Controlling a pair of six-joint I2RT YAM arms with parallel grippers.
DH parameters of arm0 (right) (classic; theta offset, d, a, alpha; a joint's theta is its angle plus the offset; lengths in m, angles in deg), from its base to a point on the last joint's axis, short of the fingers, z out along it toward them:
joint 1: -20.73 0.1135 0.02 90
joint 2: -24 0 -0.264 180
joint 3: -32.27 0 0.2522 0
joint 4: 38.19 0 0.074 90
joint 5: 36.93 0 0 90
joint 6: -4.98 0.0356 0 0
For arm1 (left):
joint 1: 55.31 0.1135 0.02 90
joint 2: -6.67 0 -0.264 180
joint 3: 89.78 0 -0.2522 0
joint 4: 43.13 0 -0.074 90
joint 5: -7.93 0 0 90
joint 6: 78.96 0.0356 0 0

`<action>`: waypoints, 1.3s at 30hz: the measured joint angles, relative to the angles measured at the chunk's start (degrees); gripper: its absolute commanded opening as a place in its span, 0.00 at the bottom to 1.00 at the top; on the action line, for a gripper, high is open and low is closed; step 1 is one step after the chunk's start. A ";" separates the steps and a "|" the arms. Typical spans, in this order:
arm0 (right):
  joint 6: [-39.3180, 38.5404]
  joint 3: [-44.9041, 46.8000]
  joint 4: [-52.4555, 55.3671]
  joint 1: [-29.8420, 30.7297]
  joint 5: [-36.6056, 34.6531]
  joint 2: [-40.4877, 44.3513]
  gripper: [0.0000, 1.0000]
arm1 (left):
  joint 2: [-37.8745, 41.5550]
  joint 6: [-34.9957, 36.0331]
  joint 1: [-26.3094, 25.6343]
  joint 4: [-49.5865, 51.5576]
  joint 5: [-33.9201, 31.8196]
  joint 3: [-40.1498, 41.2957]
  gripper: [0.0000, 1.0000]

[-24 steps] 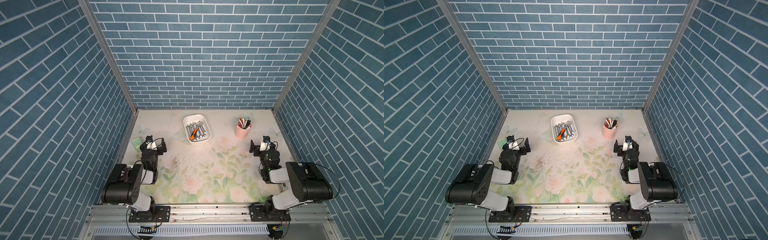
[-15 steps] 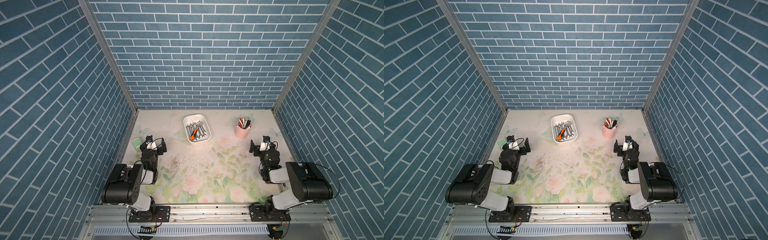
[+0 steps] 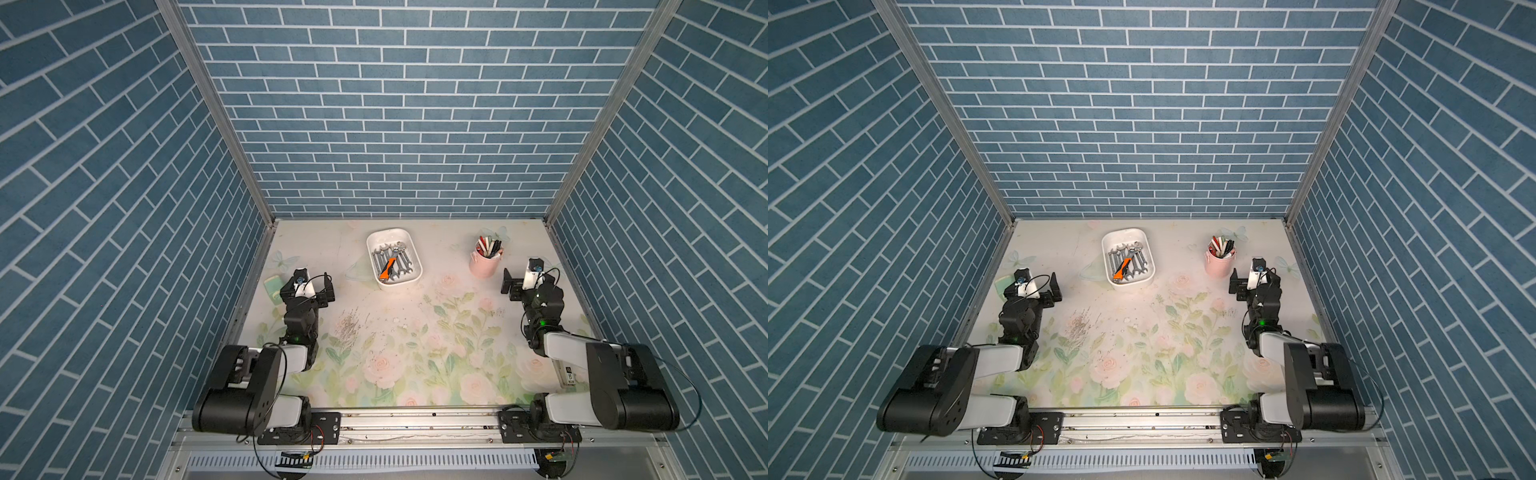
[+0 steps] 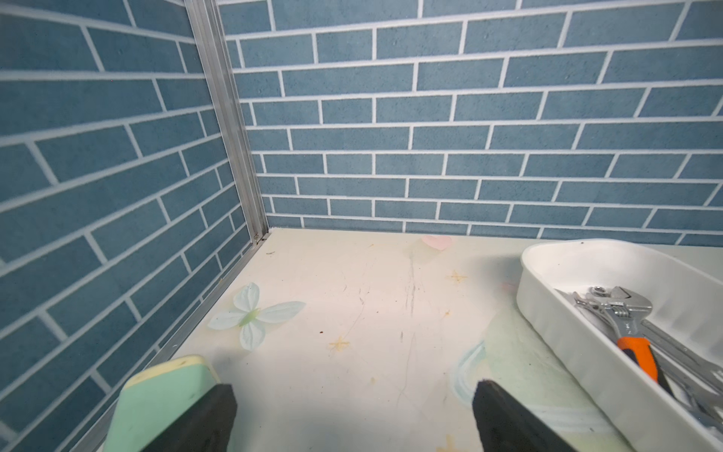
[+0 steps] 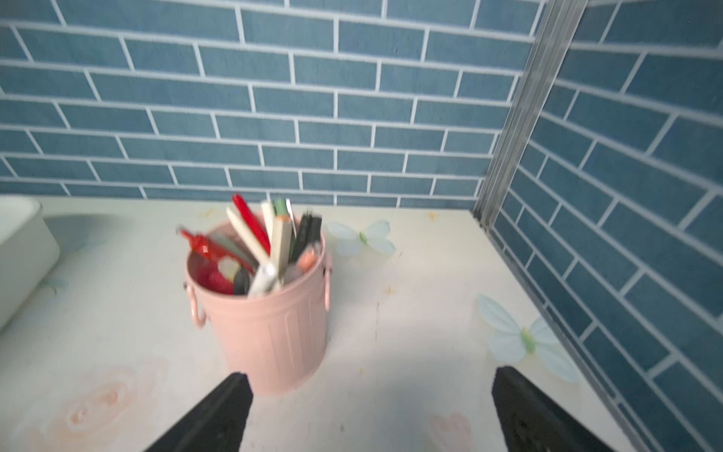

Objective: Take out the wrench from the storage box
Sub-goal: Move the storage box to the center of the board.

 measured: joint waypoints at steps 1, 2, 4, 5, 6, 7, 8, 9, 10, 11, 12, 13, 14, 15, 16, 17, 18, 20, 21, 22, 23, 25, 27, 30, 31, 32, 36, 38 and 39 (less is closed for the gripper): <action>1.36 -2.36 3.26 -0.02 0.02 2.01 1.00 | 1.55 -0.26 -1.42 3.58 -0.98 -2.60 1.00; 3.48 -5.33 7.50 -0.04 0.20 3.80 1.00 | 2.73 -0.98 -2.60 7.43 -1.40 -5.75 1.00; 7.87 -11.17 15.02 -0.04 0.70 5.62 1.00 | 3.93 -3.96 -4.17 14.67 -2.14 -12.41 1.00; 9.75 -13.77 18.34 -0.04 1.25 5.88 1.00 | 4.04 -6.23 -4.61 18.53 -2.40 -16.09 1.00; 12.11 -17.07 22.40 -0.04 2.54 5.86 1.00 | 3.80 -9.07 -4.85 22.64 -2.64 -20.09 1.00; 13.88 -19.58 25.64 -0.04 4.02 5.64 1.00 | 2.95 -12.46 -4.90 27.52 -2.95 -24.74 1.00; 15.78 -21.70 28.59 0.02 5.77 5.35 1.00 | 1.36 -15.76 -4.90 32.59 -2.89 -29.81 1.00; 17.18 -22.88 30.53 0.20 6.95 5.11 1.00 | -0.70 -18.32 -4.83 36.89 -2.40 -34.36 1.00; 18.86 -23.93 32.74 0.70 8.09 4.66 1.00 | -3.61 -20.76 -4.74 41.13 -1.44 -39.41 1.00; 20.22 -24.72 34.88 1.57 8.76 3.93 1.00 | -6.86 -22.99 -4.70 44.65 0.22 -43.87 1.00; 21.20 -25.44 36.81 2.67 8.96 3.10 1.00 | -9.20 -24.35 -4.70 46.99 1.57 -46.58 1.00; 22.32 -26.62 39.32 4.59 9.16 1.40 1.00 | -12.24 -26.05 -4.79 49.64 3.41 -49.22 1.00; 22.99 -27.71 41.13 6.56 9.29 -0.33 1.00 | -15.10 -27.36 -4.94 52.13 5.03 -51.06 1.00; 23.58 -28.59 42.53 8.48 9.31 -1.97 1.00 | -17.68 -28.44 -5.16 54.40 6.19 -52.28 0.99; 24.35 -29.62 44.00 10.86 9.38 -4.00 1.00 | -20.52 -29.40 -5.49 56.96 7.26 -53.48 0.96; 24.96 -30.45 45.16 13.07 9.44 -5.92 1.00 | -23.45 -30.14 -5.97 59.69 8.07 -54.73 0.95; 25.42 -31.08 46.01 14.64 9.46 -7.28 1.00 | -25.59 -30.58 -6.40 61.68 8.48 -55.65 0.92; 26.27 -32.48 47.54 18.03 9.68 -10.36 1.00 | -30.84 -31.52 -7.89 66.60 9.16 -58.40 0.83; 26.75 -33.11 48.13 19.37 9.70 -11.61 1.00 | -32.57 -31.74 -8.52 68.26 9.31 -59.49 0.78; 27.04 -33.68 48.48 20.39 9.70 -12.70 0.99 | -34.64 -31.95 -9.35 70.34 9.38 -61.02 0.76; 27.39 -34.36 48.89 21.27 9.68 -13.84 0.99 | -36.37 -32.20 -10.19 72.02 9.31 -62.58 0.72; 28.26 -35.50 49.40 22.34 9.66 -15.43 0.98 | -38.82 -32.59 -11.50 74.12 9.09 -64.85 0.61; 28.72 -36.33 49.68 23.19 9.62 -16.50 0.98 | -39.95 -32.72 -12.44 75.21 9.03 -65.83 0.48; 29.35 -37.38 50.51 24.28 9.46 -17.51 0.97 | -40.39 -32.92 -13.14 76.30 8.61 -66.10 0.26; 29.64 -37.70 50.75 24.55 9.38 -17.75 0.98 | -40.39 -33.09 -13.22 76.50 8.48 -66.10 0.20; 29.83 -37.90 50.80 24.79 9.25 -17.88 0.97 | -40.39 -33.31 -13.35 76.46 8.61 -66.14 0.15; 29.97 -38.86 51.52 25.42 9.18 -18.32 0.97 | -40.39 -33.79 -14.08 76.76 7.34 -66.49 0.08; 30.36 -39.34 52.00 25.68 9.20 -18.45 0.97 | -40.30 -33.92 -14.36 76.76 6.67 -66.38 0.08; 30.45 -39.50 52.06 25.77 9.20 -18.53 0.97 | -40.17 -33.97 -14.51 76.76 6.56 -66.20 0.08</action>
